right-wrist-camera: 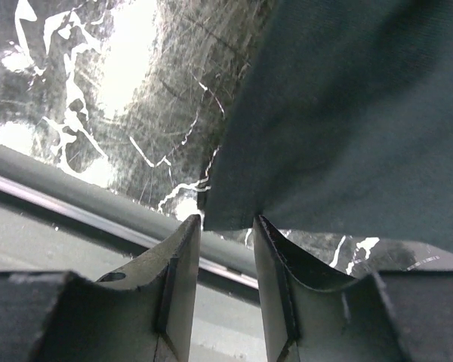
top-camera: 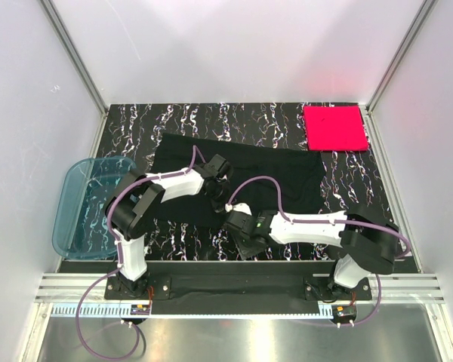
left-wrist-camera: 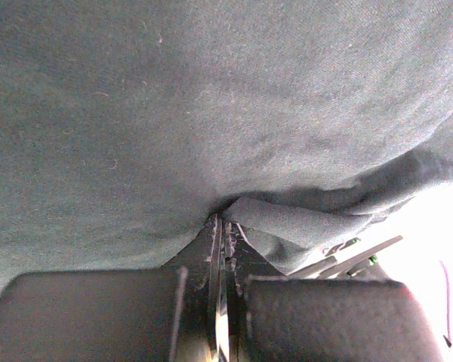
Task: Fold and stack the t-shirts
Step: Fold the tshirt
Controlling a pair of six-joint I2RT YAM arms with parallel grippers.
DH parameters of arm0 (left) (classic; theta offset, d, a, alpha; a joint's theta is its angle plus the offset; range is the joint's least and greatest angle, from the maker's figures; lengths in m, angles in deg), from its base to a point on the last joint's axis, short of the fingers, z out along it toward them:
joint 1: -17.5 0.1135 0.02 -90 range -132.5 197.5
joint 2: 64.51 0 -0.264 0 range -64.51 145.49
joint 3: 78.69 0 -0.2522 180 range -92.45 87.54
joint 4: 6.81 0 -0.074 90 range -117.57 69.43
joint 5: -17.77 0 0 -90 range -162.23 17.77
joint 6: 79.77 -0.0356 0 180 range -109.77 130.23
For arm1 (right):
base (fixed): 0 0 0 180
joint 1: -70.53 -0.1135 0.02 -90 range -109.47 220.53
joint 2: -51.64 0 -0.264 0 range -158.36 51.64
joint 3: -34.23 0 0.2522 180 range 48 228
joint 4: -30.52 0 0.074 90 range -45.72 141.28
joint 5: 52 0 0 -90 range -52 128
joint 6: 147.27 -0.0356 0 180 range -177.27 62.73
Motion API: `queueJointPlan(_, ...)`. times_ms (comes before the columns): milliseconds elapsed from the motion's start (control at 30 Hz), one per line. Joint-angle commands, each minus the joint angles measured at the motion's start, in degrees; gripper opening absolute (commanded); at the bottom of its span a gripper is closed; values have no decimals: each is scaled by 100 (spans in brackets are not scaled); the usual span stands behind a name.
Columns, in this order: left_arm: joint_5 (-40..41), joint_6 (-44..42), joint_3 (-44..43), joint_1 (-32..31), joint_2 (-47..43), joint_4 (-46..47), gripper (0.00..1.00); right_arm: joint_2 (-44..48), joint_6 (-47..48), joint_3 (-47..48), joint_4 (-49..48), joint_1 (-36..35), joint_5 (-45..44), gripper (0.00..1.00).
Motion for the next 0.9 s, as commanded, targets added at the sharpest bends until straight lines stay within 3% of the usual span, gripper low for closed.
queueJointPlan(0,-124,9,79,25,109,245,0,-187,-71,182,-250,-109,-247,42)
queueJointPlan(200,-133,9,114,34,109,297,0,-548,-106,191,-329,-162,-352,42)
queueJointPlan(300,-124,-17,140,34,100,280,0,-636,-185,156,-224,-162,-457,24)
queueJointPlan(333,-106,-26,149,34,83,289,0,-558,-212,130,-197,-171,-492,13)
queueJointPlan(500,-71,-123,158,34,48,201,0,-5,-344,112,233,-162,-861,3)
queueJointPlan(600,51,-228,158,25,-119,69,11,277,-379,173,567,-153,-888,3)
queueJointPlan(633,87,-254,175,25,-293,26,19,461,-388,182,655,-153,-897,3)
queueJointPlan(667,165,-316,193,25,-400,-97,39,558,-457,174,856,-144,-897,2)
queueJointPlan(767,289,-535,219,25,-829,-517,60,1006,-572,77,1094,-136,-792,1)
queueJointPlan(867,517,-755,377,25,-1548,-1018,63,1376,-669,-133,1130,-127,-537,0)
